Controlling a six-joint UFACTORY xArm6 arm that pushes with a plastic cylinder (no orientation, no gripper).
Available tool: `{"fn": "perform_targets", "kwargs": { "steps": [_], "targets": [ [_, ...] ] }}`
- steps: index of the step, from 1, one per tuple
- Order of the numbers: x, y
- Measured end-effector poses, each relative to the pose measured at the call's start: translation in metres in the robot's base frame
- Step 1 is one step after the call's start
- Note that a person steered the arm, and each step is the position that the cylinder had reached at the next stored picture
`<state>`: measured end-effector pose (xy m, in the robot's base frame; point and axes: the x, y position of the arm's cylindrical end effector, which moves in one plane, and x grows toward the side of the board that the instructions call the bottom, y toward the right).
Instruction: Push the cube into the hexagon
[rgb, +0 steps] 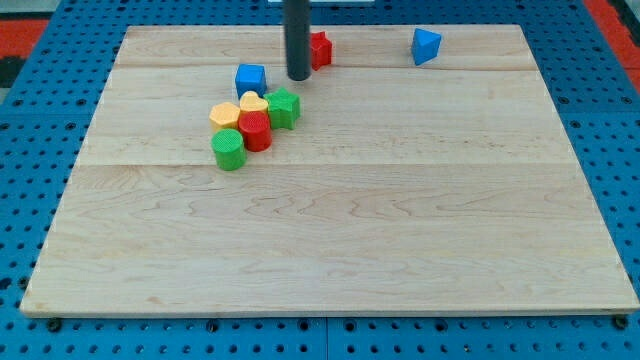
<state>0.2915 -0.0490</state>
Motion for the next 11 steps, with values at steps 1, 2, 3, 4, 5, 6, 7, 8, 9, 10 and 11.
{"fn": "perform_targets", "kwargs": {
  "steps": [1, 2, 3, 4, 5, 6, 7, 8, 9, 10, 11],
  "targets": [
    [-0.031, -0.05],
    [-0.019, -0.052],
    [-0.016, -0.04],
    [-0.017, -0.003],
    [0.008, 0.023],
    [0.01, -0.008],
    [-0.008, -0.035],
    [-0.009, -0.087],
    [-0.007, -0.116],
    [-0.012, -0.107],
    [-0.012, -0.079]
  ]
}}
